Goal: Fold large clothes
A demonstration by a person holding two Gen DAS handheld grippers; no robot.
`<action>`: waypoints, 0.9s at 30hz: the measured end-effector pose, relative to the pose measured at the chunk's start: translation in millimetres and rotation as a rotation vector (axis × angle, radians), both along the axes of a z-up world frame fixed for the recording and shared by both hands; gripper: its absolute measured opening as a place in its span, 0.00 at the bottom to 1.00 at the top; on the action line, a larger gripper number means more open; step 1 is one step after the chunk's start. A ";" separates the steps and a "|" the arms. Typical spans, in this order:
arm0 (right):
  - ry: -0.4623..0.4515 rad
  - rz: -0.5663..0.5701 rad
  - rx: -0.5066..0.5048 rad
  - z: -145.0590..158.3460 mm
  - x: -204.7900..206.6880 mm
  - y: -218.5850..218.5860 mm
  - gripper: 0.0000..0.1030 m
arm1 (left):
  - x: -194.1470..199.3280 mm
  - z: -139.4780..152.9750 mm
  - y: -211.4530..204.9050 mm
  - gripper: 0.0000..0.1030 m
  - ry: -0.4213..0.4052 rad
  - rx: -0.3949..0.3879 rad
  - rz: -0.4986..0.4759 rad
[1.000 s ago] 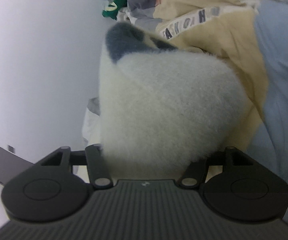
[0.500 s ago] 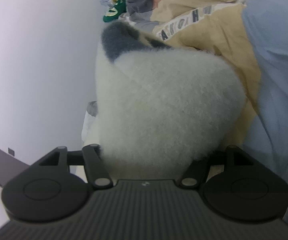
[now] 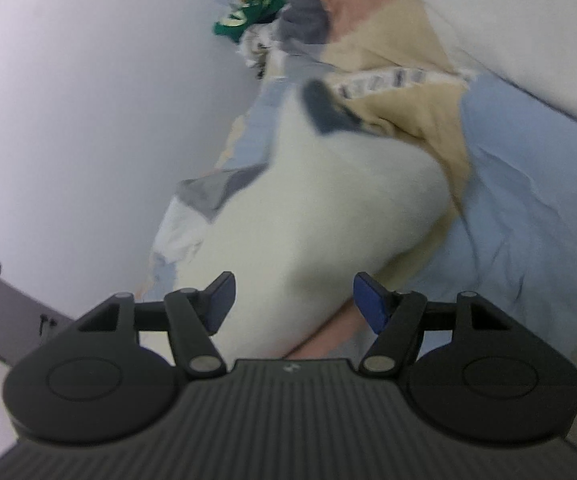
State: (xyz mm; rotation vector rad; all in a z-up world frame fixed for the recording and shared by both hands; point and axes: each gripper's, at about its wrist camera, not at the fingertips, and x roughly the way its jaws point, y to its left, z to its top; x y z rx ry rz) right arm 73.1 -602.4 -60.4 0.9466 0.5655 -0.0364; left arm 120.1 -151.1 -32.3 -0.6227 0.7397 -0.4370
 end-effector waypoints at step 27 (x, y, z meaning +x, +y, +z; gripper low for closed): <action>-0.272 0.228 -0.480 164.6 -123.4 167.4 0.67 | -194.9 171.7 39.8 0.81 -0.413 0.342 -0.174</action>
